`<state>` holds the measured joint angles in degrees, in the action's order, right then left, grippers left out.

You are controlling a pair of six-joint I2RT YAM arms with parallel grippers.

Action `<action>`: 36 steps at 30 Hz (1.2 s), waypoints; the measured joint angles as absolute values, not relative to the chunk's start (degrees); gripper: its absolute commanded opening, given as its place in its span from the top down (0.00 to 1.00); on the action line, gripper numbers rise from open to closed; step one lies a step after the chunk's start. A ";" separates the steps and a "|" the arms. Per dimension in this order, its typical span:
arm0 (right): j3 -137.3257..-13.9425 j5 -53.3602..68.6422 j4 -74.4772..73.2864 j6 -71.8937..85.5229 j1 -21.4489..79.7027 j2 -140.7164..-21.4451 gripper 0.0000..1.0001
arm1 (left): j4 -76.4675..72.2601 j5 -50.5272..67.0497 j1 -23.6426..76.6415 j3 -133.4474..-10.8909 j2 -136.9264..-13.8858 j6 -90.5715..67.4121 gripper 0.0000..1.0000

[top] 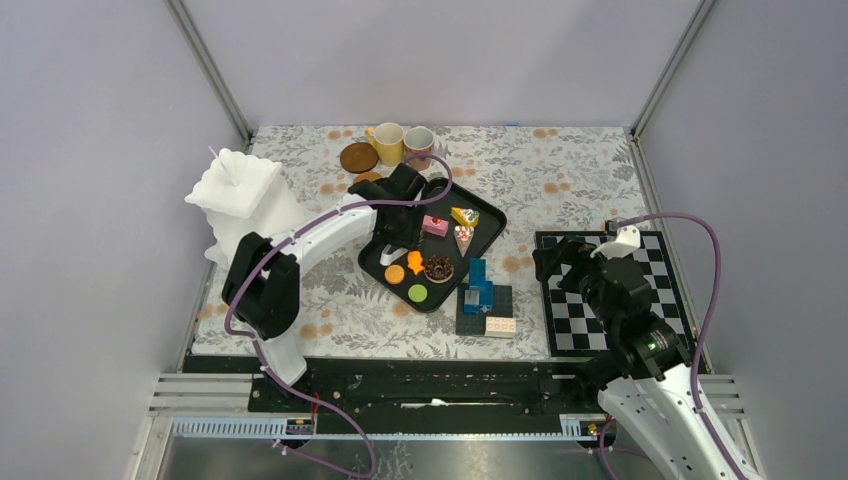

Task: Serve the afternoon tea

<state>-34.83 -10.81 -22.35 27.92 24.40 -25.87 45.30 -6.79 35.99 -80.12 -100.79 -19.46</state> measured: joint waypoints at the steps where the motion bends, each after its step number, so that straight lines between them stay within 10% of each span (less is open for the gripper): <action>1: -34.83 -10.81 -22.35 27.92 24.40 -25.87 0.02 | 45.28 -6.63 35.94 -80.12 -100.79 -19.46 0.48; 36: -34.83 -10.81 -22.35 27.94 24.40 -26.15 0.02 | 46.24 -15.46 34.13 -77.76 -88.42 -22.13 0.60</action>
<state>-34.83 -10.81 -22.35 27.94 24.40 -26.15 46.24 -15.46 34.13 -77.76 -88.42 -22.13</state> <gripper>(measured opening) 0.985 0.484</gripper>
